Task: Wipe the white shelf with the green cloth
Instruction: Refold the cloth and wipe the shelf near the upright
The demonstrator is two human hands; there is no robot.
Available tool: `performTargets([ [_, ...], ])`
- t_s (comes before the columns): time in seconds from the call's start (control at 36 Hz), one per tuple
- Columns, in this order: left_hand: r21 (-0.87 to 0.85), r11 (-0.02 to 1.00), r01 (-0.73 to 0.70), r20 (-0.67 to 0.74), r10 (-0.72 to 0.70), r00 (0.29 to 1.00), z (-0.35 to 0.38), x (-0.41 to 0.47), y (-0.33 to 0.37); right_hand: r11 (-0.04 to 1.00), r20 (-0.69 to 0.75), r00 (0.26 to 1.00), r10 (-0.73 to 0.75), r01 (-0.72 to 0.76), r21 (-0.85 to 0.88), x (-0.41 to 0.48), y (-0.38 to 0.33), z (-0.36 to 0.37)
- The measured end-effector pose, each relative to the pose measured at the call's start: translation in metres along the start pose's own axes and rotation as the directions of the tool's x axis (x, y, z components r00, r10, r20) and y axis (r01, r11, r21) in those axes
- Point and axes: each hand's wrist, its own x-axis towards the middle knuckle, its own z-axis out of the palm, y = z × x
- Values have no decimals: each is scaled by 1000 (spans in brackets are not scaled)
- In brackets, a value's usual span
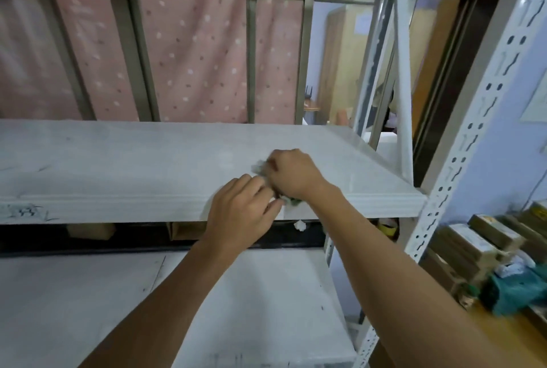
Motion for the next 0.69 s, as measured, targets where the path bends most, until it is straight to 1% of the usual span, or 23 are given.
performTargets([
  [0.06,-19,999,-45,-15,45,999,-3,-1,-7,996,-10,996,-85,85,21,-1,-16,3],
  [0.11,-40,994,-102,-29,101,994,-6,0,-11,996,-24,996,-88,89,32,-2,-12,0],
  [0.17,-65,987,-150,-41,148,988,-6,5,-12,1000,-20,1000,-15,15,-7,-4,4,-4],
  [0.25,-127,978,-163,-35,160,987,-4,16,-5,974,-52,981,188,-193,-118,-10,42,-12],
  [0.33,-215,966,-147,43,159,986,3,26,5,902,-88,918,386,-396,-173,-19,84,-24],
  [0.42,-269,955,-125,169,175,970,10,39,12,831,-112,861,495,-508,-228,-23,113,-35],
  [0.5,-306,950,-66,244,145,959,16,48,14,801,-121,839,530,-543,-254,-17,131,-38],
  [0.56,-341,940,-9,306,120,944,18,53,15,798,-114,842,528,-538,-273,-7,140,-36],
  [0.61,-385,922,48,372,107,922,19,56,15,802,-82,842,533,-534,-269,7,148,-34],
  [0.69,-433,893,124,413,74,908,25,58,11,822,-11,853,522,-506,-261,34,161,-30],
])
